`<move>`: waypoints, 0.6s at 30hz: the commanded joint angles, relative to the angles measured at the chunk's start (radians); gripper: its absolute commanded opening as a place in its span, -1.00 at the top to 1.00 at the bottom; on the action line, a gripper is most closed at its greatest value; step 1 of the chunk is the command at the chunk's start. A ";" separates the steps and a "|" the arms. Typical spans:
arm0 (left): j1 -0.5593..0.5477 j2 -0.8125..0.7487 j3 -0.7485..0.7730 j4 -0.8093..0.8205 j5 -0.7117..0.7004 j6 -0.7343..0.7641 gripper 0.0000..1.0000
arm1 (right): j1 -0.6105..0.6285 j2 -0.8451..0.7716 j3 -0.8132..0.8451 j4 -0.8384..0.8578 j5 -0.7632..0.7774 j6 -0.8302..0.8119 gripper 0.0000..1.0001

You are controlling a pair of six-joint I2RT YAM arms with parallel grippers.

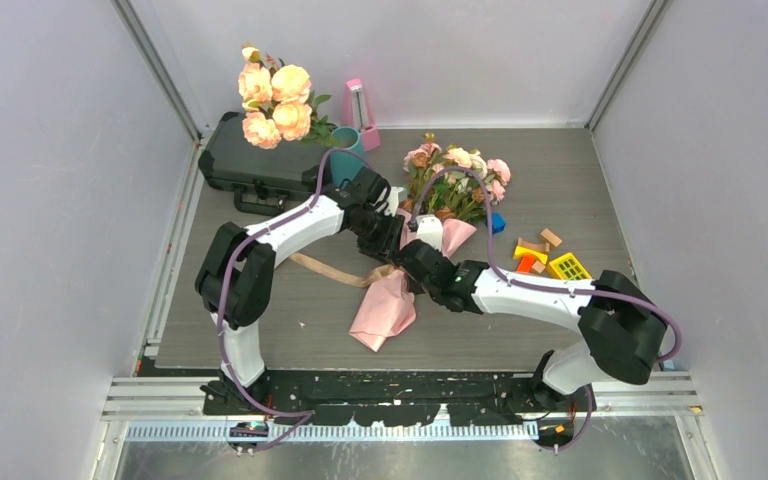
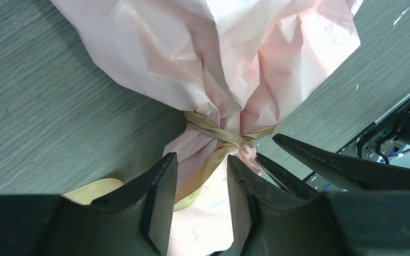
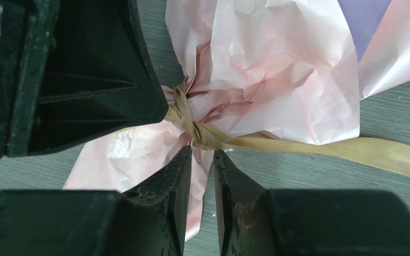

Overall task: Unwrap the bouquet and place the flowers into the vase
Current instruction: Untie the ribbon from the wrapping paper.

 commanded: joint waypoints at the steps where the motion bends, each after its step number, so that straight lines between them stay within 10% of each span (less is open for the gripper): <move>1: 0.003 -0.033 0.026 0.017 0.015 0.020 0.19 | 0.003 0.028 0.048 0.038 0.070 0.003 0.44; 18: 0.003 -0.008 0.034 0.019 0.040 0.021 0.35 | 0.003 0.063 0.078 0.036 0.082 -0.003 0.43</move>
